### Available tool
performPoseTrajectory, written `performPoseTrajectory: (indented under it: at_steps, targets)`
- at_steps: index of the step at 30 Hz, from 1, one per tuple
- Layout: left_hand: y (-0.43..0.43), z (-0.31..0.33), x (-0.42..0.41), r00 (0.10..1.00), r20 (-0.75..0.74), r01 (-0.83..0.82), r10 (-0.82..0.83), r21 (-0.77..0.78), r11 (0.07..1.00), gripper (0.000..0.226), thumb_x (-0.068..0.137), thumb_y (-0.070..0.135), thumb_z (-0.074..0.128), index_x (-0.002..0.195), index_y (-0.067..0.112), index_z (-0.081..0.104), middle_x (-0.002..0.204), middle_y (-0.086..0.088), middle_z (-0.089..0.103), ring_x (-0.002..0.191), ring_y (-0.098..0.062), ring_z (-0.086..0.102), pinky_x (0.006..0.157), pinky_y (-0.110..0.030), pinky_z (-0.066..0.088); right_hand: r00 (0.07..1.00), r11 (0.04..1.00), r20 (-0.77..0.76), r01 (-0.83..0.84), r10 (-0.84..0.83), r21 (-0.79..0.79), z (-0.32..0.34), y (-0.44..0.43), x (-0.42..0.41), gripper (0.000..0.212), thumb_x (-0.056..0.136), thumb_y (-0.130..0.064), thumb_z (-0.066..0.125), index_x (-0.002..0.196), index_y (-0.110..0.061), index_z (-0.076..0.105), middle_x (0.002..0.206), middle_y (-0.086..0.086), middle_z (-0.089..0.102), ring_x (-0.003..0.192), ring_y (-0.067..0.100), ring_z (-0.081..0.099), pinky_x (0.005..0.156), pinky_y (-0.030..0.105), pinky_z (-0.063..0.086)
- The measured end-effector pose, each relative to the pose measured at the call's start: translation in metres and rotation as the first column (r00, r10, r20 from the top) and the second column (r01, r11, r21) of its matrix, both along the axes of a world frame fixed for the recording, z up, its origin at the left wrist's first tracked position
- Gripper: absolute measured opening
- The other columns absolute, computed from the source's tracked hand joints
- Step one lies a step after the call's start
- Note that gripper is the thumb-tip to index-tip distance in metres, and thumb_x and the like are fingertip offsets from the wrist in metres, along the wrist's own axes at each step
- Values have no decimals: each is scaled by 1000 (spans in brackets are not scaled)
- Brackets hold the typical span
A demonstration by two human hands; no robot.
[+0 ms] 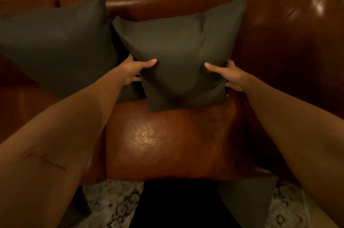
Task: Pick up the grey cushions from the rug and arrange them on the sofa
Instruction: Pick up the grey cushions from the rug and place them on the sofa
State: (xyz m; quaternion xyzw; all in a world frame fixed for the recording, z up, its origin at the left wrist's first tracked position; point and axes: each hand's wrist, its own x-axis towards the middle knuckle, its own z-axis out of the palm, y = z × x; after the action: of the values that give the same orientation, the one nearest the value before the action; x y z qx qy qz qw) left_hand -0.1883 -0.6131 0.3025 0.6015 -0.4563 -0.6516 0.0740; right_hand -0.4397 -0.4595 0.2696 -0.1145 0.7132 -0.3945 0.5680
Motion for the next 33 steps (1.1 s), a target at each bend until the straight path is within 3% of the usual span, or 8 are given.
performPoseTrajectory:
  at_steps: [3,6,12,17,22,27,30,33]
  targets:
    - [1,-6,-7,993,7,-113,114,-47,992,98,73,24,79,148,26,16,149,-2,36,136,-30,35,107,-47,34,993,1000,-112,23,-23,-1,-10,-3,0,134,51,-50,88,153,-24,4,157,0,23,140,25,32,109,53,36]
    - [-2,-6,-10,987,19,-160,162,-87,983,99,72,19,80,148,23,15,149,-1,35,136,-27,35,106,-49,32,980,999,-198,38,-31,31,-11,-5,-3,149,35,-59,89,152,-27,3,157,0,19,141,28,29,105,56,39]
    - [-2,-4,-14,991,-59,-129,123,-105,986,94,71,11,79,146,26,26,145,2,41,136,-25,35,110,-54,30,989,997,-139,33,-43,-70,-9,-13,2,136,62,-31,89,152,-32,-13,157,-5,23,141,23,30,106,59,35]
    - [1,-2,-14,989,-116,-118,92,-242,963,82,73,10,78,141,28,35,133,10,49,115,-11,48,83,-27,46,982,984,-166,57,-85,-168,-7,-5,9,137,53,-35,91,153,-29,-3,153,-6,29,137,18,35,109,50,38]
    - [0,-22,-2,999,-19,-45,41,-279,959,97,76,22,77,149,32,13,144,7,41,127,-16,42,104,-39,40,972,998,-232,-54,43,-41,-12,-9,13,168,21,-66,88,151,-34,-14,159,-3,16,144,23,24,112,54,31]
    - [1,-23,-5,992,120,3,30,-265,964,110,82,29,71,149,20,-17,156,-4,22,140,-24,29,113,-40,31,943,999,-331,-33,41,31,-15,-10,18,141,59,-46,87,151,-23,-18,161,5,6,147,27,16,118,46,23]
    - [15,-21,-11,981,190,13,41,-274,962,107,86,32,65,147,16,-21,158,-5,14,142,-25,25,115,-38,27,947,999,-321,-17,27,32,-12,-3,24,138,61,-46,86,152,-20,-15,161,6,9,147,27,17,118,45,22]
    - [45,-26,-14,973,224,113,-47,-294,949,109,85,30,65,146,11,-24,159,-9,6,144,-26,20,117,-36,23,955,999,-295,-6,19,46,-18,16,27,158,28,-71,85,154,-22,3,158,4,24,145,27,24,115,48,29]
